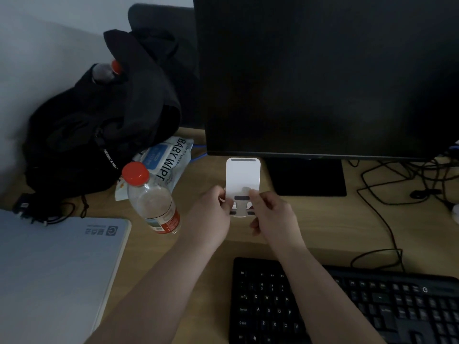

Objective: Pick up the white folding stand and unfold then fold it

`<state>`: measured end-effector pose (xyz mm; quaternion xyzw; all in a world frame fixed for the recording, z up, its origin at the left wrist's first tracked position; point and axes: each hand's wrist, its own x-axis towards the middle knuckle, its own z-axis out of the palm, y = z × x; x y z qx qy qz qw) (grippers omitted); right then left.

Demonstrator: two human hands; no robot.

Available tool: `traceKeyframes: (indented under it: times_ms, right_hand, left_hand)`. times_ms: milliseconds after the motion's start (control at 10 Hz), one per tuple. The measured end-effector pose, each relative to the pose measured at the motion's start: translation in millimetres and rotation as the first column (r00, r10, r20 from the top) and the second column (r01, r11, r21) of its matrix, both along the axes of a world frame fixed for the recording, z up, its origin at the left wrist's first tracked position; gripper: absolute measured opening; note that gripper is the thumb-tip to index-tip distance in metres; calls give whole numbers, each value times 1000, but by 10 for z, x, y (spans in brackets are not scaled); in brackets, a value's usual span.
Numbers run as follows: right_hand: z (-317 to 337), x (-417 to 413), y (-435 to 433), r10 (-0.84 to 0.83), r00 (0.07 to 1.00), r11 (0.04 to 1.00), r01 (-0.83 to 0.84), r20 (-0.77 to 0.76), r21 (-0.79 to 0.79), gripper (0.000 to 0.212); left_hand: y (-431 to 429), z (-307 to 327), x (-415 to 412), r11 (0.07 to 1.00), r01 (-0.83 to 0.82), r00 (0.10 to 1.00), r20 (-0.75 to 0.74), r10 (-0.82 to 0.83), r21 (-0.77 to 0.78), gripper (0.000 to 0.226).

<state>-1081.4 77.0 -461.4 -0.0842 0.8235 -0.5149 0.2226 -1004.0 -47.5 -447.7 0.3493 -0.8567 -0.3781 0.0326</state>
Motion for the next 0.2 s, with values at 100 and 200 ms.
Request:
traceKeyframes:
  times_ms: [100,200]
  right_hand:
    - [87,27,46,-12,990,998,21,-139,62,23]
    - [237,56,71,-89,974,996,91,-206,0,21]
  left_hand:
    - [49,88,35,999,-23,999,-29,21,-42,28]
    - [54,237,62,999,-36,991,-130,39,25,31]
